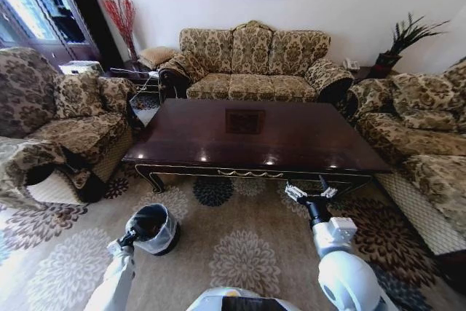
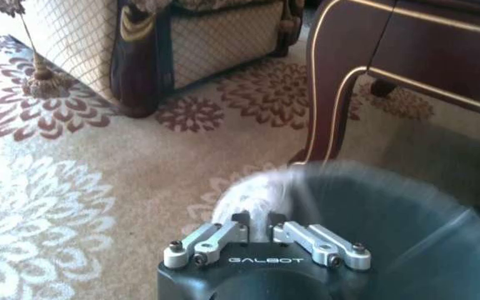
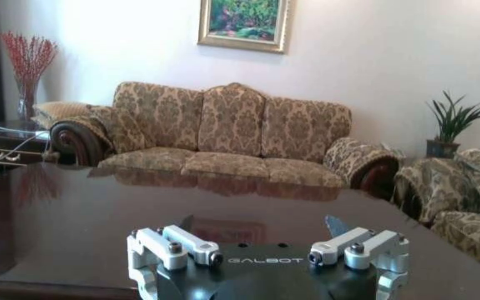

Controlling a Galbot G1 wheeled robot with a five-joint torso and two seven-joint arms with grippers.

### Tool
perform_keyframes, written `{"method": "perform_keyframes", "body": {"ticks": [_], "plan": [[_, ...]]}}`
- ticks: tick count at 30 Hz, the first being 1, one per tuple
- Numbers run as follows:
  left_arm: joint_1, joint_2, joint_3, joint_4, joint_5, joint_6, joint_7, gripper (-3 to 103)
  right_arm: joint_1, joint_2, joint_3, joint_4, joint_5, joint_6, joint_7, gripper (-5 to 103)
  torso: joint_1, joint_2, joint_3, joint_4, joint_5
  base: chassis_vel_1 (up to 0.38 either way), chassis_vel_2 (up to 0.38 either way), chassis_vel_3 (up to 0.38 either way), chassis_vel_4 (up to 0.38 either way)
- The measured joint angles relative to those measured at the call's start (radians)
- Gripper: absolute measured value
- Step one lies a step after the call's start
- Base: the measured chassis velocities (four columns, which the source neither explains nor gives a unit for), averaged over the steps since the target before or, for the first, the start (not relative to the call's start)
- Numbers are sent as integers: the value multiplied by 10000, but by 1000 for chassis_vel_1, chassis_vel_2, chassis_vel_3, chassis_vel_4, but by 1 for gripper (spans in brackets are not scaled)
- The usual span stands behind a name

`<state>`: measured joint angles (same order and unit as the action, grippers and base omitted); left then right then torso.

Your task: Move to the front of the table and place the trash on the table into the trash bin.

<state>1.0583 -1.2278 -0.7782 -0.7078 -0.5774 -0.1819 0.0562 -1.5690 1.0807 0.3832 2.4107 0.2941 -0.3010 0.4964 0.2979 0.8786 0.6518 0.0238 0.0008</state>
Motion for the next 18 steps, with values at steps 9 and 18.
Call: {"method": "perform_keyframes", "body": {"ticks": [9, 18], "plan": [[-48, -100, -55, 101, 117, 23, 168, 46, 6, -101, 65, -3, 63, 33, -3, 100, 0, 0, 0, 0, -8, 0, 0, 0, 0], [1450, -94, -451, -2354, 28, 157, -372, 79, 97, -174, 66, 49, 98, 35, -20, 100, 0, 0, 1, 9, -14, 0, 0, 0, 0]]}}
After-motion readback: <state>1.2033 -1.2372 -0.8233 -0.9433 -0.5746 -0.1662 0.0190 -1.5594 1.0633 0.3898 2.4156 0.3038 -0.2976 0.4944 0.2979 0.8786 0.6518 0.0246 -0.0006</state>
